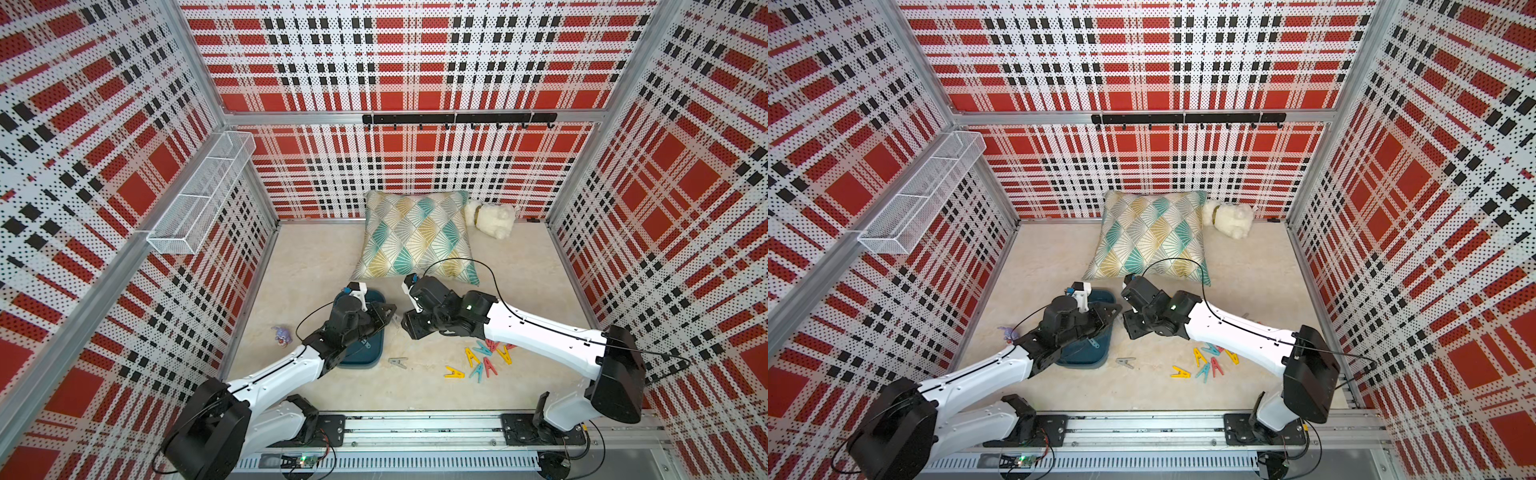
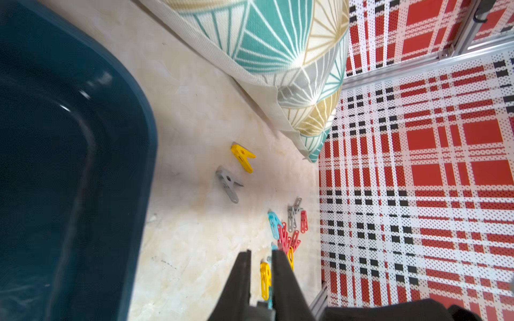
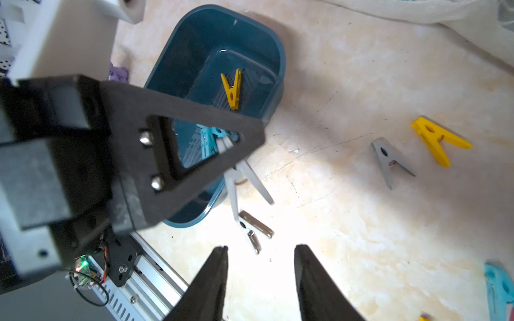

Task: Put the clothespins into the storage box
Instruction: Place the clothespin in the storage box.

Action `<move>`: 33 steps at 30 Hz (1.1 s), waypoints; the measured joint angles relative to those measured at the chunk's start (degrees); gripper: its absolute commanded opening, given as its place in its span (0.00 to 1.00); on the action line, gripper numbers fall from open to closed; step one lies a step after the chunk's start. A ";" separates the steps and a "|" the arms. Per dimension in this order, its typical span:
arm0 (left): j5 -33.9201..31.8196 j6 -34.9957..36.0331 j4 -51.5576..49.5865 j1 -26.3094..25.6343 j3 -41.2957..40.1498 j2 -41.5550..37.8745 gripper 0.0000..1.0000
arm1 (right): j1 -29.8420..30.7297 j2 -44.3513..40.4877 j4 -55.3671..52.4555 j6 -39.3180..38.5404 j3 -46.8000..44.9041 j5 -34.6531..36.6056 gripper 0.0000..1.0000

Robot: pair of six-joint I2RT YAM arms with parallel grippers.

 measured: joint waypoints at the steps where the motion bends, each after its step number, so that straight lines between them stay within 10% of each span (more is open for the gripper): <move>1: 0.00 0.79 -0.87 1.38 0.00 -0.37 0.00 | -0.33 -0.37 -0.02 -0.11 -0.59 -0.02 0.44; 16: -3.72 13.42 -12.61 15.72 2.99 4.48 0.00 | -0.15 6.03 2.01 -4.63 -7.91 -6.19 0.41; 23: -6.01 16.46 -13.38 15.82 5.05 9.25 0.51 | 3.96 9.70 3.87 -4.83 -7.87 -7.74 0.41; 33: -7.52 17.20 -14.84 15.82 5.05 6.12 0.53 | 5.51 12.66 5.20 -4.83 -7.65 -8.76 0.39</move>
